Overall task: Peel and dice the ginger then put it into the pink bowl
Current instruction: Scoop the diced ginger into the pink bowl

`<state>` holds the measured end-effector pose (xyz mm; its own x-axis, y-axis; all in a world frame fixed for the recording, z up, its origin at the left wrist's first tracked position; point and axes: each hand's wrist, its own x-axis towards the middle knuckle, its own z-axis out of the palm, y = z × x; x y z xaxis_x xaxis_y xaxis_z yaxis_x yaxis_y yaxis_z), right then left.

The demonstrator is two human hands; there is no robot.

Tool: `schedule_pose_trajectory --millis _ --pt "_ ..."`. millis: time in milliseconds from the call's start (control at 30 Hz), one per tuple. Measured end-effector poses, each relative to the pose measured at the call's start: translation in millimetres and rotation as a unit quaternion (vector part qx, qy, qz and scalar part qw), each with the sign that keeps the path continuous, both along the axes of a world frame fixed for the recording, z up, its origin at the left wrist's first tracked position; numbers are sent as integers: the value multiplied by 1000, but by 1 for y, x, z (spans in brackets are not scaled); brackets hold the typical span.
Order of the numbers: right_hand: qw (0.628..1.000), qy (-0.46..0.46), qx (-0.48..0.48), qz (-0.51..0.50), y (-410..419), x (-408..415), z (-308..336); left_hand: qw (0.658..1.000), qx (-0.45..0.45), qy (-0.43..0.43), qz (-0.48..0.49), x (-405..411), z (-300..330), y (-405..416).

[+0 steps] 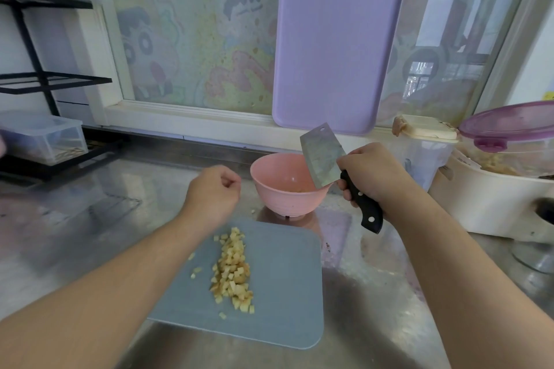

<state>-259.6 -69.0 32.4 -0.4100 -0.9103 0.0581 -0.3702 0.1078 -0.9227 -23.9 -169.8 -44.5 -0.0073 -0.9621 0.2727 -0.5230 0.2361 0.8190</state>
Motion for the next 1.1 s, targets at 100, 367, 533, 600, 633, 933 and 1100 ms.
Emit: schedule_pose_trajectory --millis 100,367,533,600,633,933,1100 --pt "1000 0 4 3 0 2 -1 993 38 -101 -50 -1 -11 1" --pt "1000 6 1 2 -1 1 -3 967 41 -242 -70 -21 -10 -8" --pt "1000 3 0 2 -2 0 -3 966 49 -251 -40 -15 -12 -17" --pt "1000 3 -5 1 -2 -1 -3 984 27 -175 12 -10 2 -20" --pt "1000 4 -8 0 -2 -1 -3 991 5 -126 38 -10 14 -18" --pt "1000 -14 -24 -11 -1 -1 -3 986 -20 -55 -158 -73 73 6" --pt "999 -22 -22 -12 1 -5 -1 982 10 -4 -186 -77 53 -3"
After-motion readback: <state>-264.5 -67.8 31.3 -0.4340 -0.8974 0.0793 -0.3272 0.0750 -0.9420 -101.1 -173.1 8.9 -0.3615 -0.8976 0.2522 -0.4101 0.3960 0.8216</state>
